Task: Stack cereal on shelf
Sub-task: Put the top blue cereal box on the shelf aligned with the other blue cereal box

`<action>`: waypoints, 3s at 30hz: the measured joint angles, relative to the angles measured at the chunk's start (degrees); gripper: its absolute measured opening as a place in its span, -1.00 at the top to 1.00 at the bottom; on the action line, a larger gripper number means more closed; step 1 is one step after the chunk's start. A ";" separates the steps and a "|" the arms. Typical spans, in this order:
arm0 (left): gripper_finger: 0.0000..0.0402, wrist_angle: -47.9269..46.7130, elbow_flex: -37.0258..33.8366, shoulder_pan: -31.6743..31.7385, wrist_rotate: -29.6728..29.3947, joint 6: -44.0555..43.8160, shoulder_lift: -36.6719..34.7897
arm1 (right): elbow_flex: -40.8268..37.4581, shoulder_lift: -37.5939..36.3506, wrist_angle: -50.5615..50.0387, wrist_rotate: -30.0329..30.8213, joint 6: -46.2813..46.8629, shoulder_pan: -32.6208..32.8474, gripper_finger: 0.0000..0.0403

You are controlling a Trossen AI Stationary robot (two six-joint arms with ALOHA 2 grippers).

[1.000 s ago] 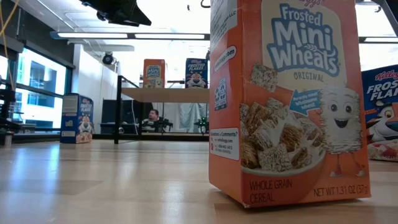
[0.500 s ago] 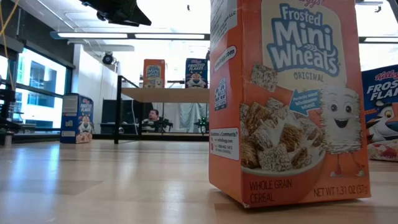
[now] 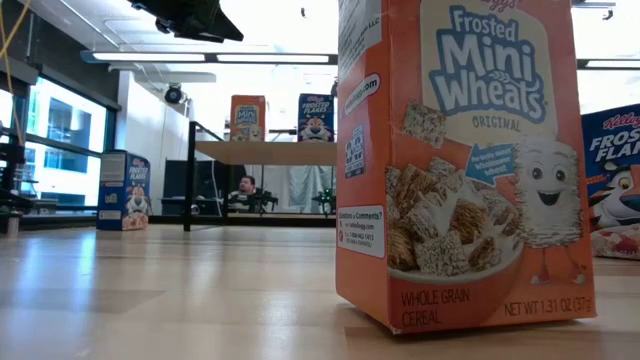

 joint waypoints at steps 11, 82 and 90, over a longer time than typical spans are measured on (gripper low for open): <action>-0.65 -0.01 0.00 -0.01 0.00 -0.01 0.00 | 0.00 -7.21 -2.40 -9.48 7.50 1.13 -0.28; -0.65 -30.22 13.99 0.07 -8.25 -26.81 -2.83 | -0.02 -13.87 -9.94 5.50 20.46 11.30 -0.28; -0.65 -50.23 14.78 0.08 -11.84 -48.68 -2.61 | -0.04 -13.87 -9.94 5.47 20.43 11.30 -0.28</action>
